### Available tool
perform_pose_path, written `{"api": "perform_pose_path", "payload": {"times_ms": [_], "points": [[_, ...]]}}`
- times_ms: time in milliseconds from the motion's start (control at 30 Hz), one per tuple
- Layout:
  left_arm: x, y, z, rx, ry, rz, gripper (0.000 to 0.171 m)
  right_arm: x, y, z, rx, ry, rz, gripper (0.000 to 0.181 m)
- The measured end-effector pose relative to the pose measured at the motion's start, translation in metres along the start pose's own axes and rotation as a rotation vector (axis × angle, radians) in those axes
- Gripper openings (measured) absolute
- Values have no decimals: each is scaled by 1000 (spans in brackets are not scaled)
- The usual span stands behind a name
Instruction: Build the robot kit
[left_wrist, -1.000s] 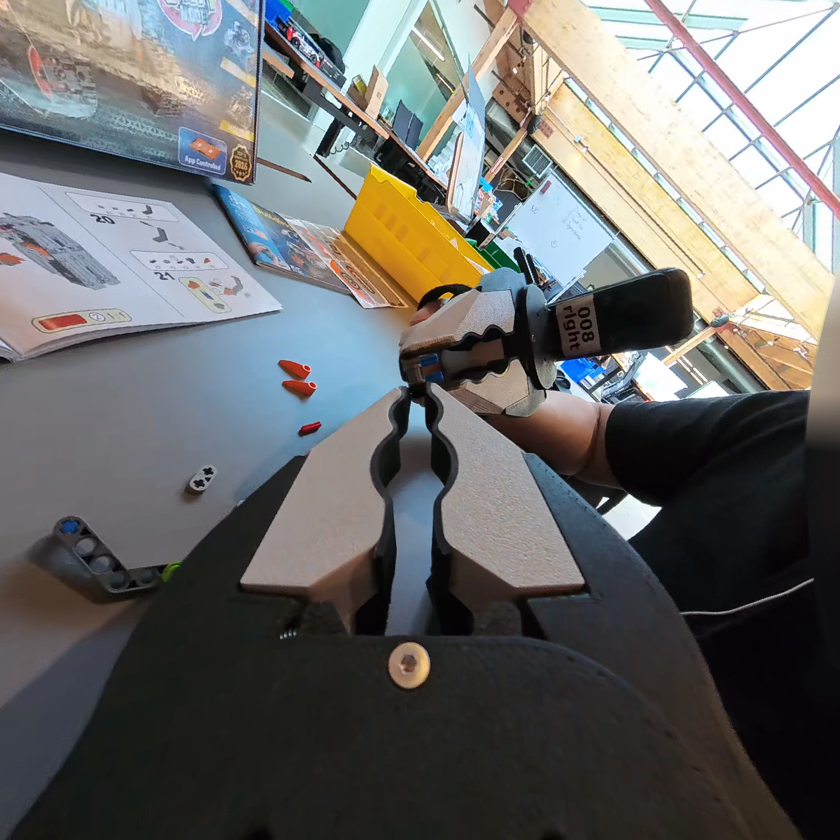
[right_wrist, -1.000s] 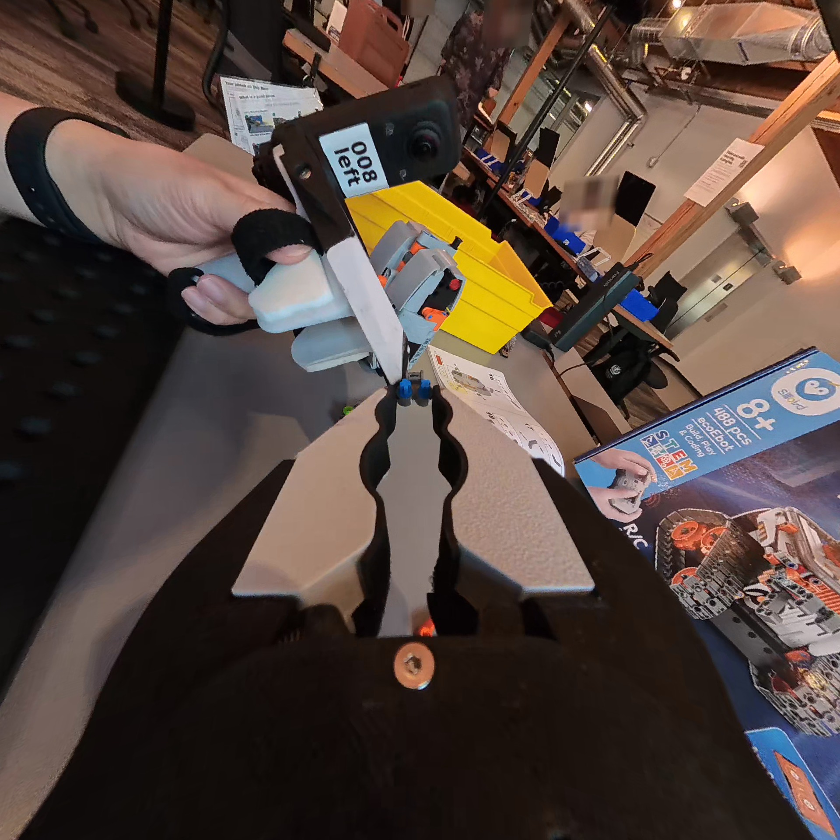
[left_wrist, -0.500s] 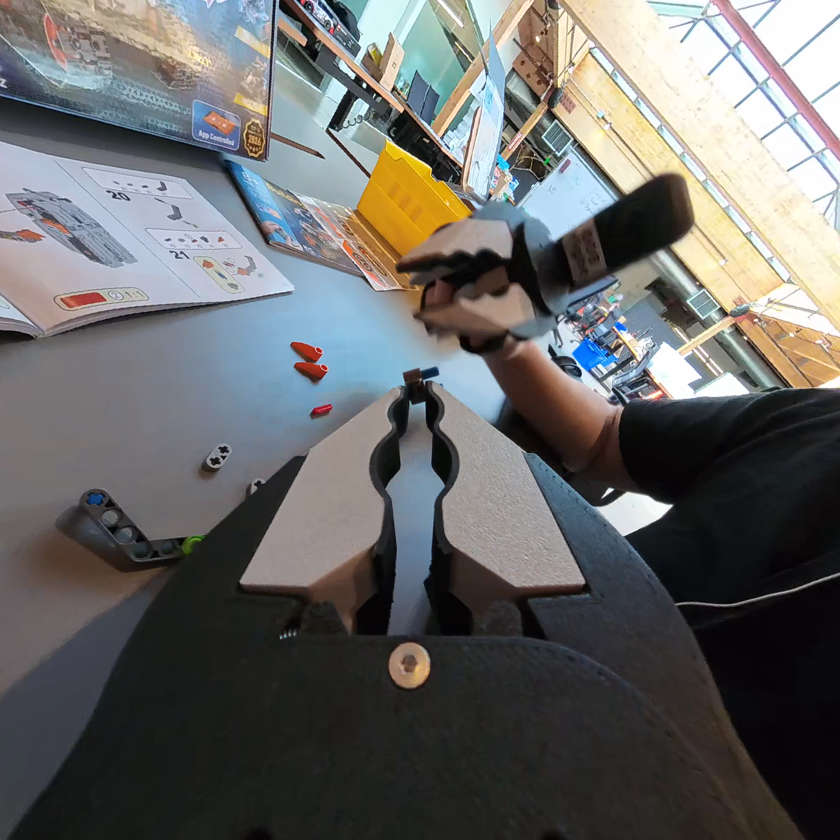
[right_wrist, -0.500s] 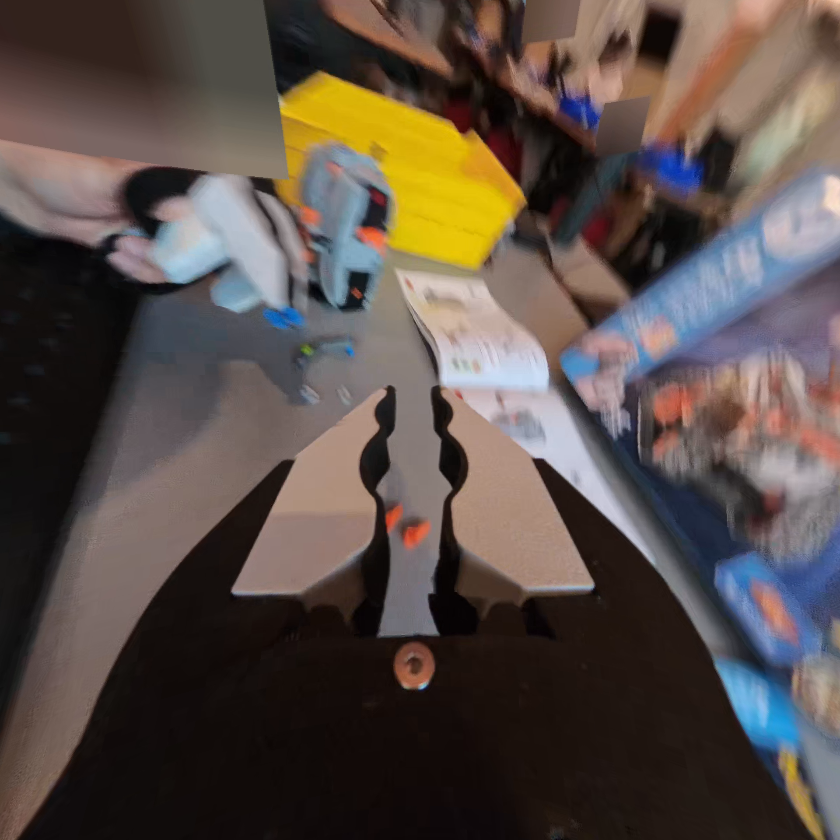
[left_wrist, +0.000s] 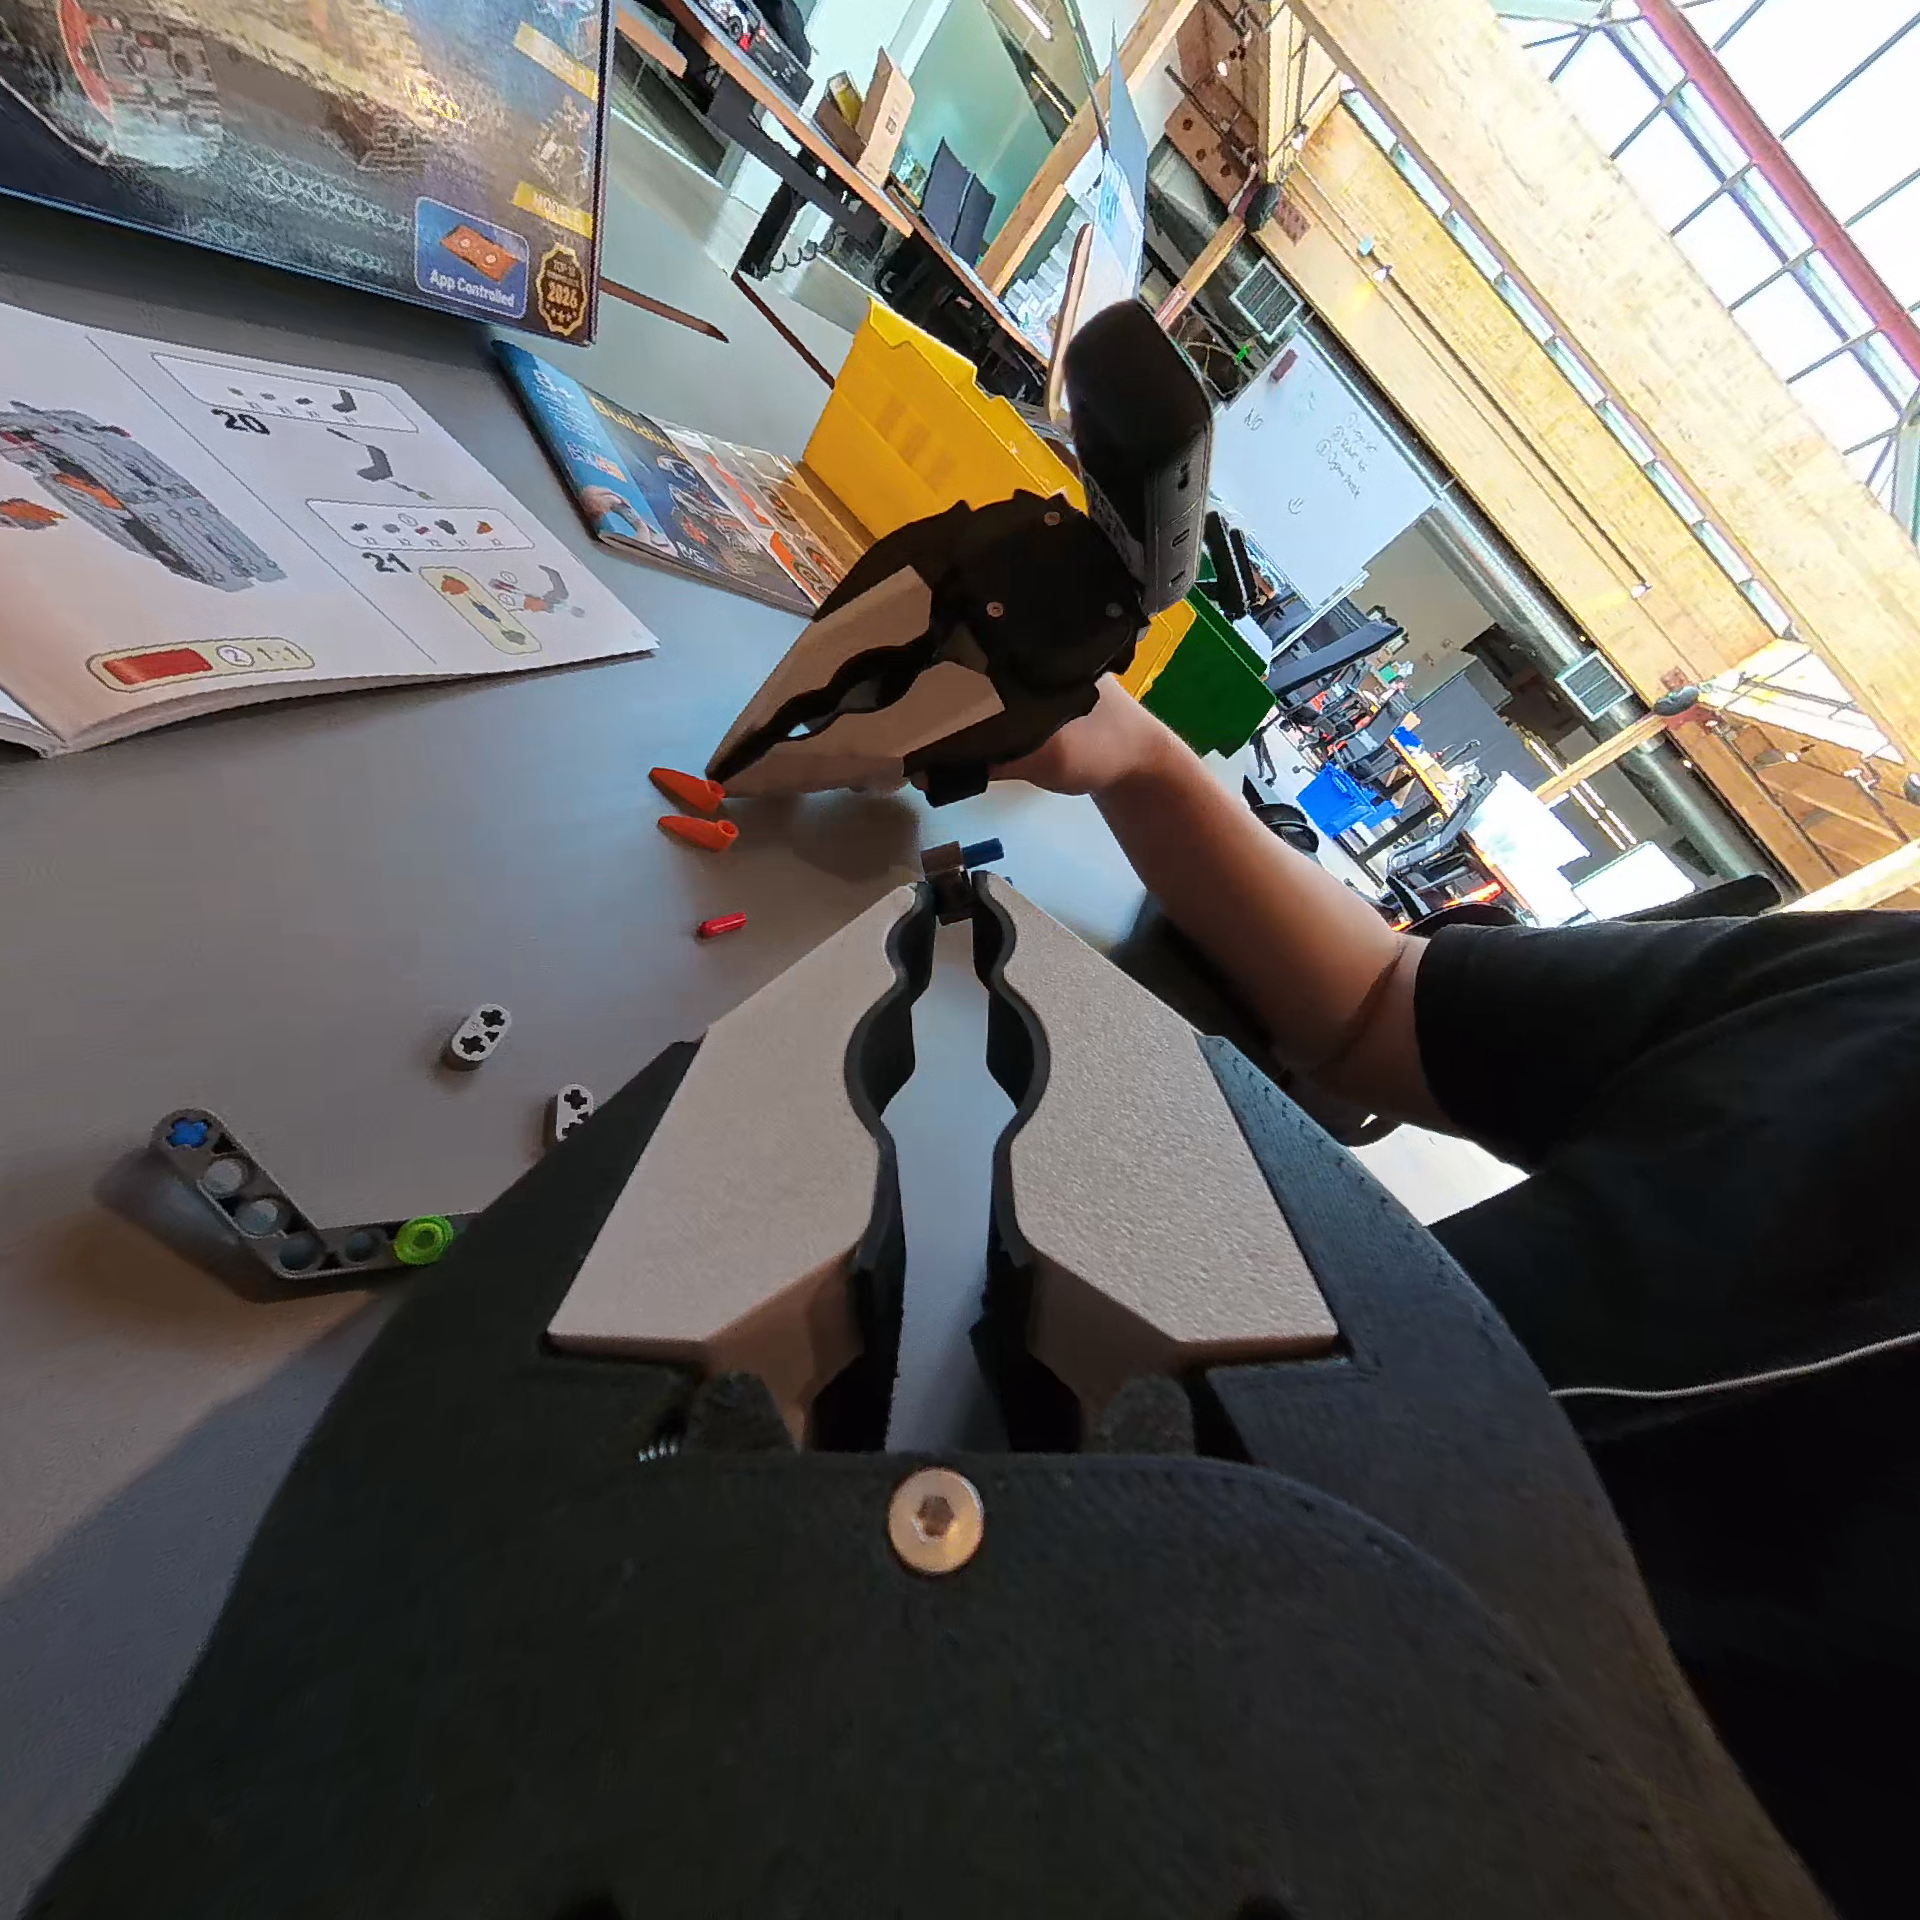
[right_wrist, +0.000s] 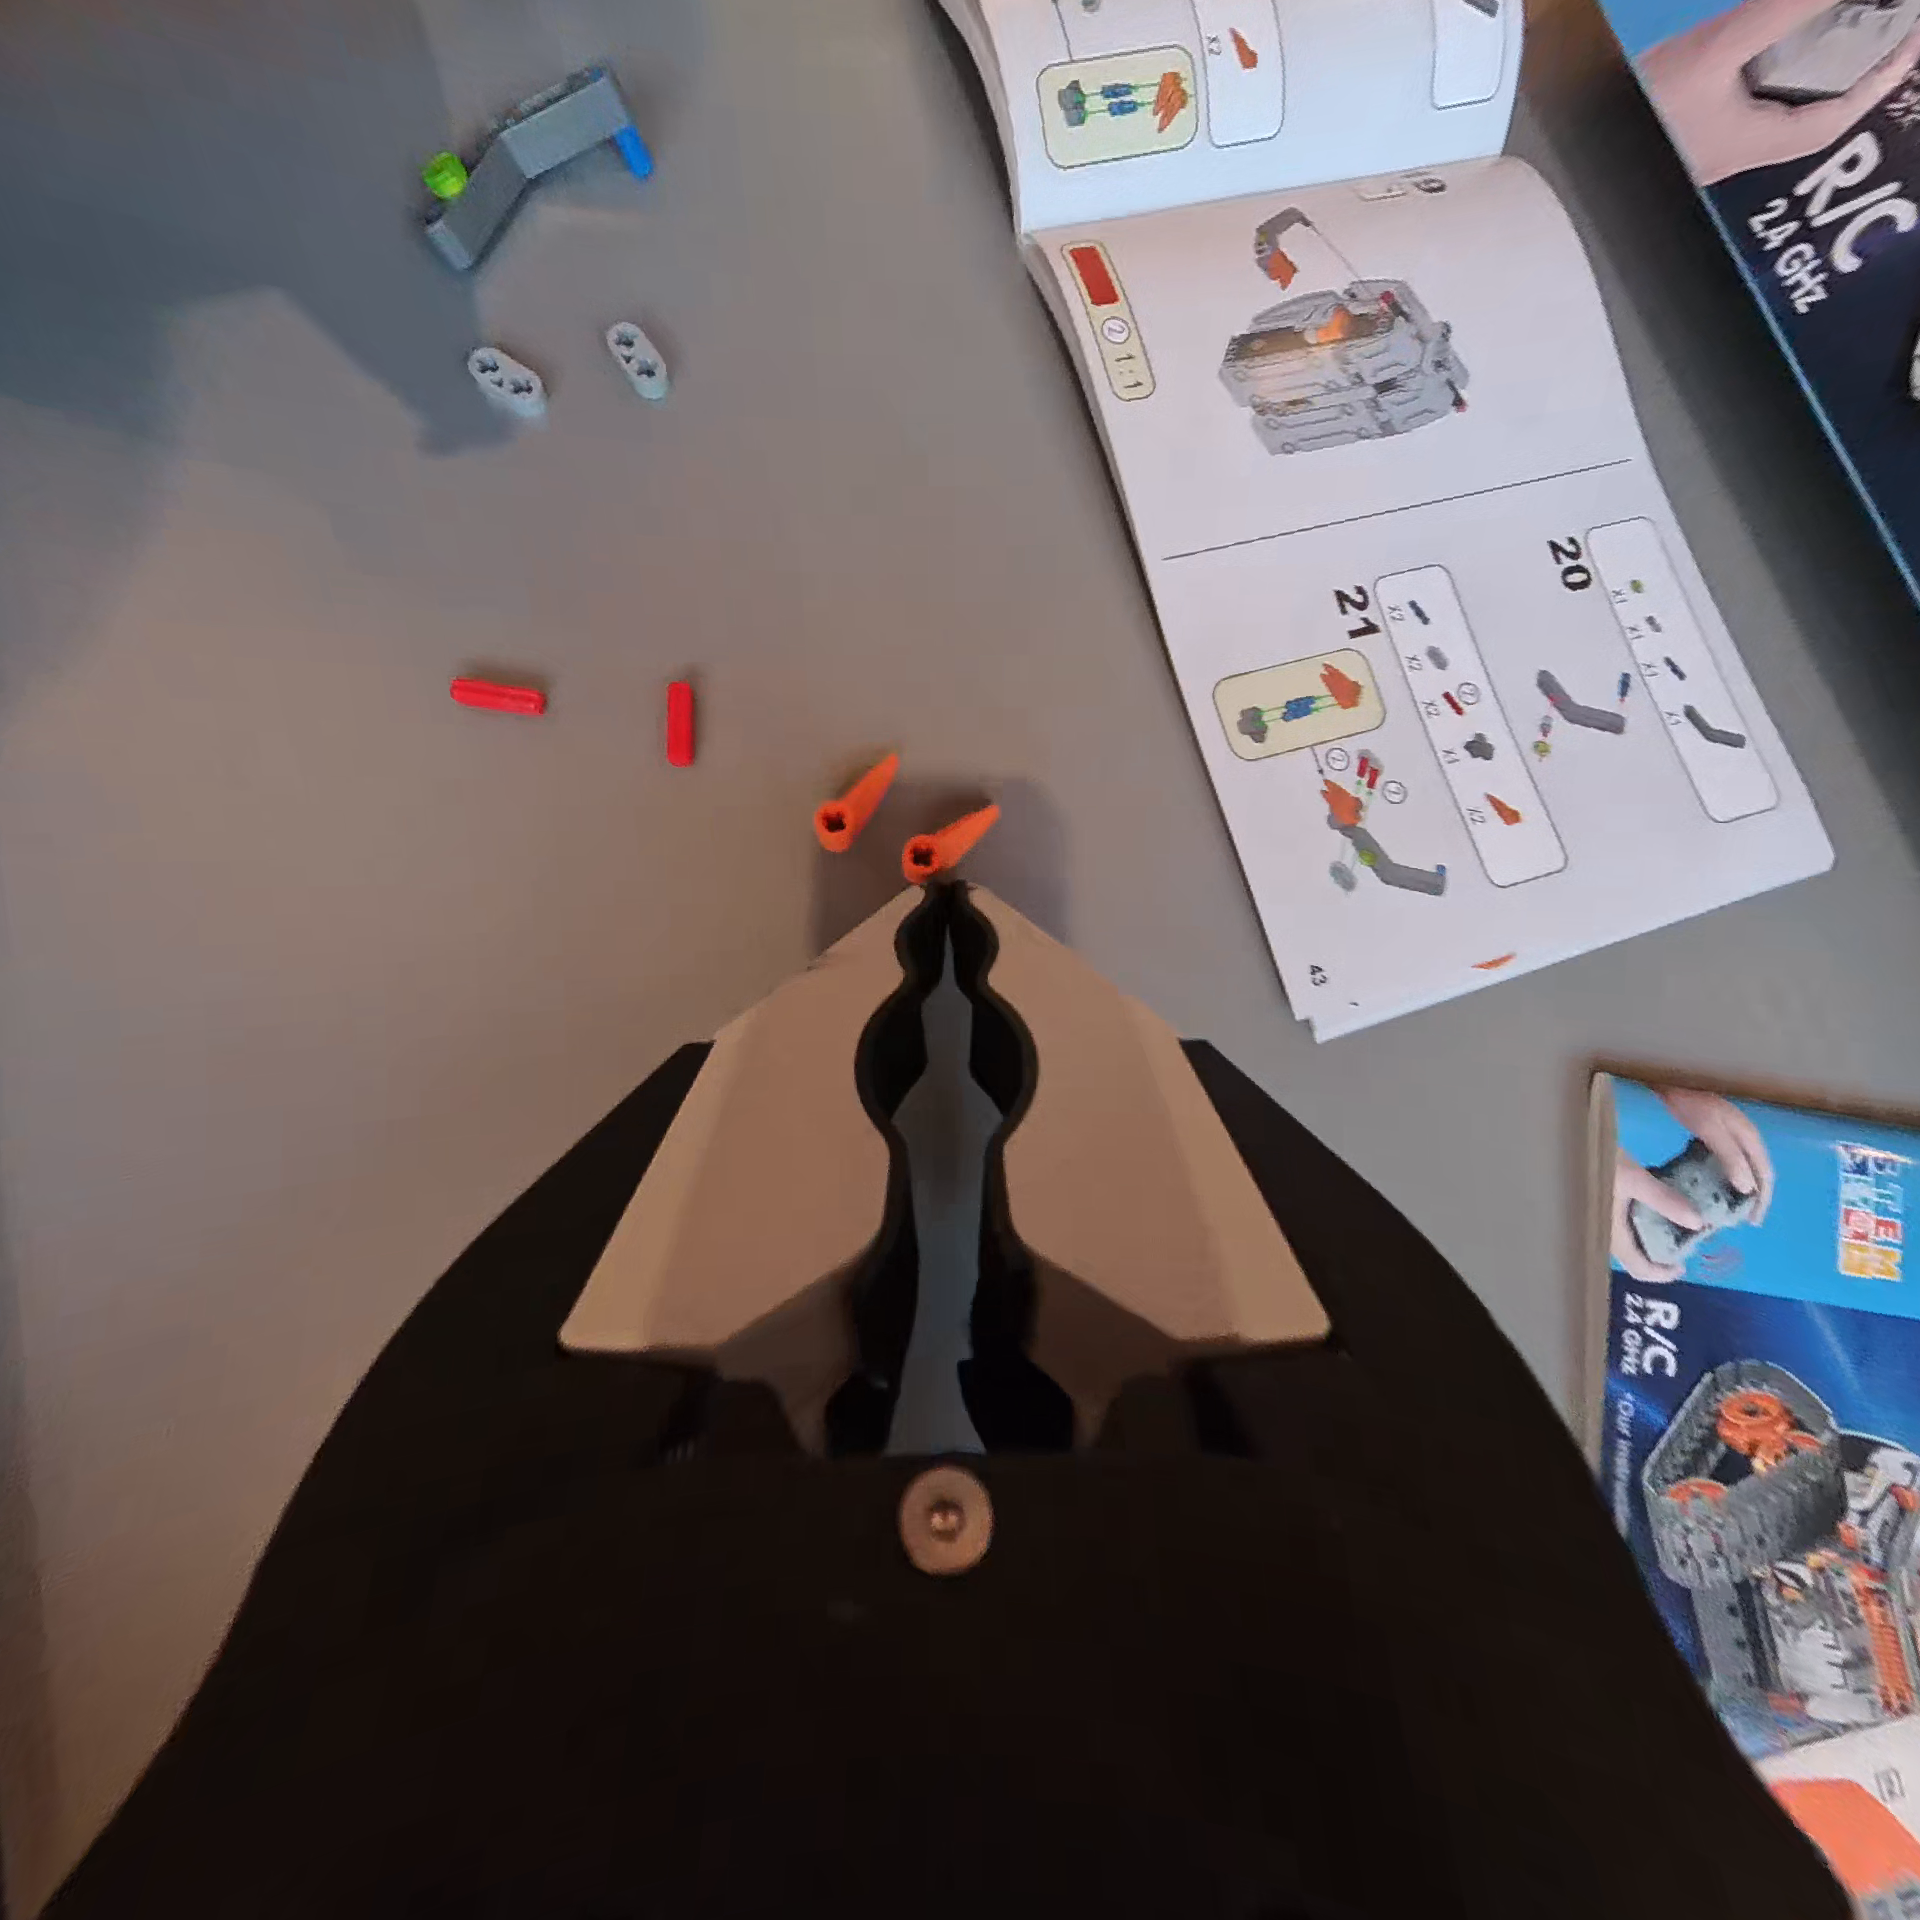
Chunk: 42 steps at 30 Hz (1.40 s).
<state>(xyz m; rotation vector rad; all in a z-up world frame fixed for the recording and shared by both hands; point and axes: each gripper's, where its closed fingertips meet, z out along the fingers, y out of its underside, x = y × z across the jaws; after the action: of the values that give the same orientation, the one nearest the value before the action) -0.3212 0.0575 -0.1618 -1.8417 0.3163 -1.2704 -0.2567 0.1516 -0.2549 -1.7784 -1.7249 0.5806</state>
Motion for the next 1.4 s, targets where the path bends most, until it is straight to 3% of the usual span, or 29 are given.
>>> {"api": "perform_pose_path", "payload": {"times_ms": [200,300,433,833,900,1033,1100,1233,1400], "points": [[1,1,0,-4,8,-3,5,-22,-16,9,26,-88,-30,0],[2,1,0,-6,10,2,5,-11,-21,0,94,-51,-84,0],[2,0,0,-1,12,4,5,-5,-27,-8,208,-62,-130,17],[-2,7,3,-42,3,-26,5,-10,-16,9,126,-184,-164,17],[-4,8,4,-49,-7,-25,5,-10,-16,10,110,-172,-176,8],[-6,9,5,-56,-15,-38,5,-10,-19,5,102,-145,-192,7],[-8,9,5,-56,-19,-51,5,-11,-37,-7,158,-89,-206,7],[-9,8,5,-46,-6,-91,5,-62,-110,-55,499,-68,-275,6],[-8,1,3,8,-16,-99,5,-77,-118,-49,522,27,-330,6]]}}
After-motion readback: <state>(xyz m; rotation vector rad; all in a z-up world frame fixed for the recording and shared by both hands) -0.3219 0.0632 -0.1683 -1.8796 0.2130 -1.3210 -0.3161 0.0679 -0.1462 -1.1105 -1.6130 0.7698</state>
